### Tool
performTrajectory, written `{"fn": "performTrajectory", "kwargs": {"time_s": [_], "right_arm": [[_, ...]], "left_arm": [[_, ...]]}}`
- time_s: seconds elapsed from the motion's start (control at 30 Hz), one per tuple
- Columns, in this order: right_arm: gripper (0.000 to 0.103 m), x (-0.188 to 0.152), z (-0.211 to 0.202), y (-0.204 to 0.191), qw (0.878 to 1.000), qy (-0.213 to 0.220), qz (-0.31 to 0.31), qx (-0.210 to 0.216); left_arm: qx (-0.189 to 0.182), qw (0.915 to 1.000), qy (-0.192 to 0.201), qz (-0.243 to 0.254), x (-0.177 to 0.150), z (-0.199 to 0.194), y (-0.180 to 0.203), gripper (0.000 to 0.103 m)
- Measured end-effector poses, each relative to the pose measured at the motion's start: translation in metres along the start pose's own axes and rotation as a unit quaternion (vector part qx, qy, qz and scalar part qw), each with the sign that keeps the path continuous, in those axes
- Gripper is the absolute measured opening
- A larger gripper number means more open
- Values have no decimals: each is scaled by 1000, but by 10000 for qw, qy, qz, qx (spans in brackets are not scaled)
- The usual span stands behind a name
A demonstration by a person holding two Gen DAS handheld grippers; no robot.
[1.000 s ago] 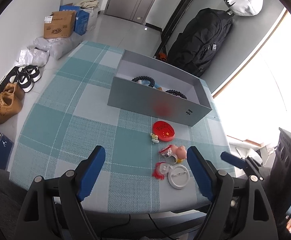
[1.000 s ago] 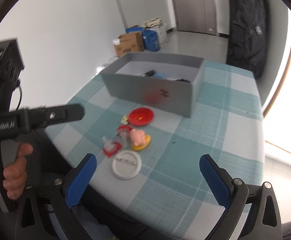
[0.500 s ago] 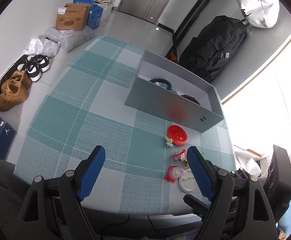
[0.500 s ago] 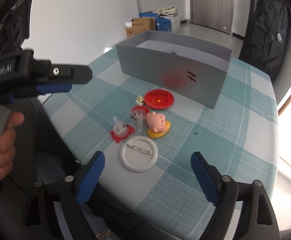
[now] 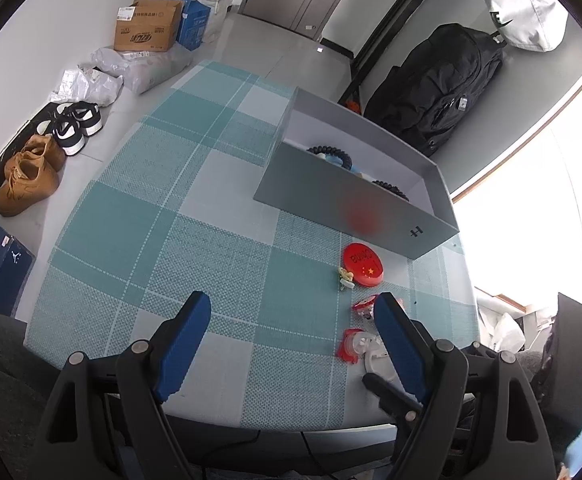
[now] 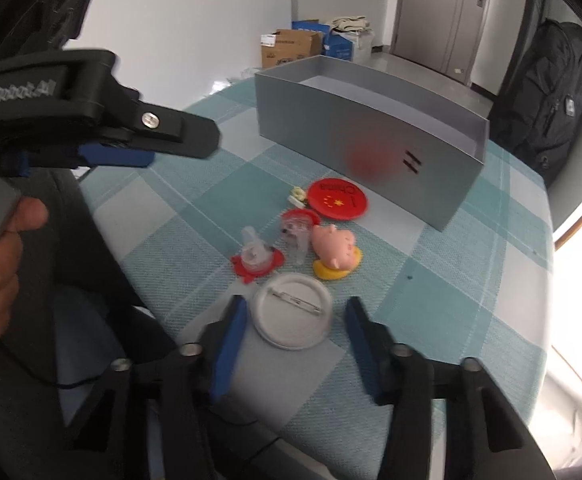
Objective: Organize jewelry
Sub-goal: 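Grasp the white round badge with the right tool while the left tool grasps a red clip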
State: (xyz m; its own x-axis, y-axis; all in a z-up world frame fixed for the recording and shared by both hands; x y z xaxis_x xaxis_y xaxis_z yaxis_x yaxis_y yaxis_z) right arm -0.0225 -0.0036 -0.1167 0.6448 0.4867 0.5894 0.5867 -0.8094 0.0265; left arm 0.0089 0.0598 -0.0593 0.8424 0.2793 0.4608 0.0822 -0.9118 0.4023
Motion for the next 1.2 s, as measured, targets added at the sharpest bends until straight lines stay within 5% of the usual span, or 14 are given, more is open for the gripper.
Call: {"fn": "performTrajectory", "kwargs": {"time_s": [0.47, 0.93, 1.2], "right_arm": [[41, 0, -14, 25, 9972, 213, 606, 385], [41, 4, -31, 64, 9910, 508, 1232, 126], [41, 9, -47, 96, 9803, 836, 1791, -2]], "left_arm": [[99, 9996, 23, 271, -2, 1, 9, 80], [141, 9974, -91, 698, -11, 5, 21, 80], [150, 9888, -325, 1448, -27, 16, 45, 80]]}}
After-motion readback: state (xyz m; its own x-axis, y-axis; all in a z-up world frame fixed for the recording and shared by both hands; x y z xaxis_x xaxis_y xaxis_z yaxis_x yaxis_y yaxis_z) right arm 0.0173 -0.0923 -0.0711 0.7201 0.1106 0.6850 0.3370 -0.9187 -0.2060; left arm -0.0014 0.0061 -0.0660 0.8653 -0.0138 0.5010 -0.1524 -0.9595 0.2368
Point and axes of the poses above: each gripper's, at about its wrist camera, not at the fingertips, and z roughly the way its jaws point, y to its right, x to its top, the point moved 3 cm from there along z, roughly the way its jaws point, and after that the axes turned 1 degree about y, right-handed, at the moved point
